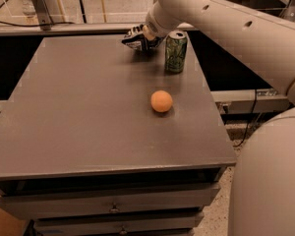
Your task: Move blue chip bag near green can
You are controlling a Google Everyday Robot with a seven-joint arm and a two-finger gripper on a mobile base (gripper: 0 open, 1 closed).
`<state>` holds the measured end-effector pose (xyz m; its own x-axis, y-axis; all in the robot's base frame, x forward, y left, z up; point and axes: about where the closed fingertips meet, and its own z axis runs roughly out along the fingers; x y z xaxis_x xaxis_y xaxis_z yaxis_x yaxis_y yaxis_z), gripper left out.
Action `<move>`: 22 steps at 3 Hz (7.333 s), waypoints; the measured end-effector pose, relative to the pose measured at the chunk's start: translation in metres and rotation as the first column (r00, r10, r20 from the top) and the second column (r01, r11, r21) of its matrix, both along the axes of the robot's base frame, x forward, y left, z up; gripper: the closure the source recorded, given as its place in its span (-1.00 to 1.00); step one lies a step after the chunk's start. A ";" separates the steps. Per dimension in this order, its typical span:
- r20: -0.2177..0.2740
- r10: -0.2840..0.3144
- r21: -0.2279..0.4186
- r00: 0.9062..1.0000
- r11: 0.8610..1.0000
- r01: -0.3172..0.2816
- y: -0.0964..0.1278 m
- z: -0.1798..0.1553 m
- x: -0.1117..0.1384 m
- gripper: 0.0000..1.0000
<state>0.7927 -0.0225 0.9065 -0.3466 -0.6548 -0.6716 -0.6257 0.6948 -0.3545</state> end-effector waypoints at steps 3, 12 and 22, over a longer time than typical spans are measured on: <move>-0.022 0.110 0.105 0.994 0.989 -0.107 0.035 0.000 -0.047 1.00; -0.108 0.185 0.199 0.977 0.967 -0.161 -0.016 -0.043 -0.178 1.00; 0.020 0.373 0.491 0.927 0.804 -0.335 -0.114 -0.049 -0.198 -1.00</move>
Offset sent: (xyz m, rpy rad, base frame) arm -0.0490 0.0335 -0.0012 0.1394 0.0375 0.1116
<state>0.5950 -0.1369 0.8572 -0.2145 -0.3458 -0.9135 -0.8721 0.4890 0.0197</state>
